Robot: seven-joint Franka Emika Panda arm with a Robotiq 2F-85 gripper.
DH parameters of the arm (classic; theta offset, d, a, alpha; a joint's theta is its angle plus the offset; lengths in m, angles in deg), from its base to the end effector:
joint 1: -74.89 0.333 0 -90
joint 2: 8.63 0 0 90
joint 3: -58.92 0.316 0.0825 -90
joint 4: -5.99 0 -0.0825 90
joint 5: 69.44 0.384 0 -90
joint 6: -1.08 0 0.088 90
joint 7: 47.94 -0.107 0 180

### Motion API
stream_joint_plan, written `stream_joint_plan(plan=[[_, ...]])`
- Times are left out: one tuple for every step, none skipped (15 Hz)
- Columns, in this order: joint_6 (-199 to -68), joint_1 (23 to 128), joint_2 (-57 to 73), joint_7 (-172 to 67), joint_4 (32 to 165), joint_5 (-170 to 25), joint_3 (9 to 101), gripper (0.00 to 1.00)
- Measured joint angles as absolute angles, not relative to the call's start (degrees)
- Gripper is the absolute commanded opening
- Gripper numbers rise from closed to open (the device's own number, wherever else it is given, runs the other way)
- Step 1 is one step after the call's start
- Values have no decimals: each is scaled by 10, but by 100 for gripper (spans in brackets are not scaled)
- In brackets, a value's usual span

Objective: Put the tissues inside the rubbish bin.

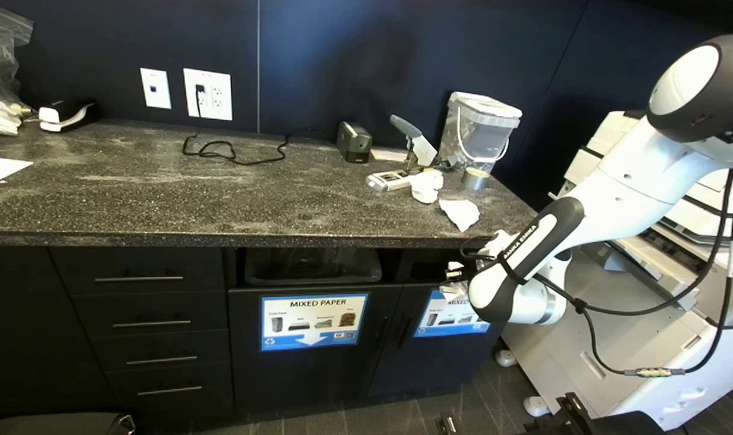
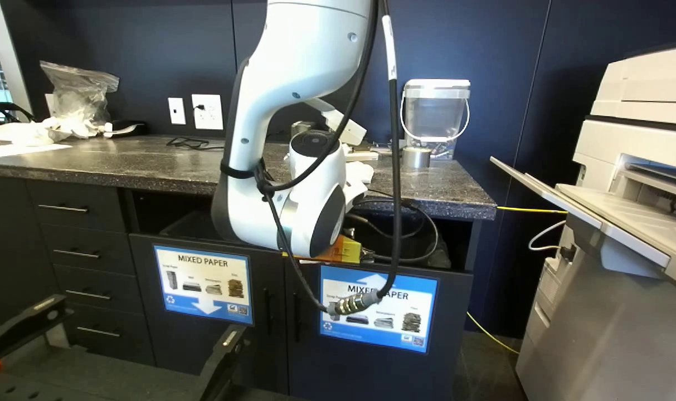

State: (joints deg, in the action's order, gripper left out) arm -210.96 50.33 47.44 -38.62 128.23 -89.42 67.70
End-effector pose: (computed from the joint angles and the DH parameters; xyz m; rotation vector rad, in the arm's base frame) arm 0.5259 -0.0985 0.0303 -2.9241 -0.1981 -0.9732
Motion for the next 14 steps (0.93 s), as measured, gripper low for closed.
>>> stream_joint_plan(plan=[[-2119, 505, 483, -387, 1270, -894, 672, 14], [-2130, 508, 490, -389, 1259, -894, 667, 14], [-2144, 512, 498, -393, 1249, -894, 661, 14], [-2158, 517, 505, -396, 1242, -893, 654, 14], [-2173, 524, 512, -400, 1234, -893, 647, 14], [-2182, 530, 520, -405, 1225, -892, 642, 14], [-2186, 536, 528, -409, 1214, -892, 638, 15], [-2187, 541, 538, -413, 1201, -892, 635, 15], [-2186, 544, 549, -418, 1186, -892, 634, 15], [-2186, 547, 560, -422, 1169, -892, 634, 15], [-2185, 550, 571, -425, 1153, -893, 634, 15], [-2183, 552, 583, -429, 1135, -894, 634, 14], [-2182, 554, 594, -432, 1118, -894, 634, 14], [-2180, 555, 604, -434, 1101, -894, 634, 14]])
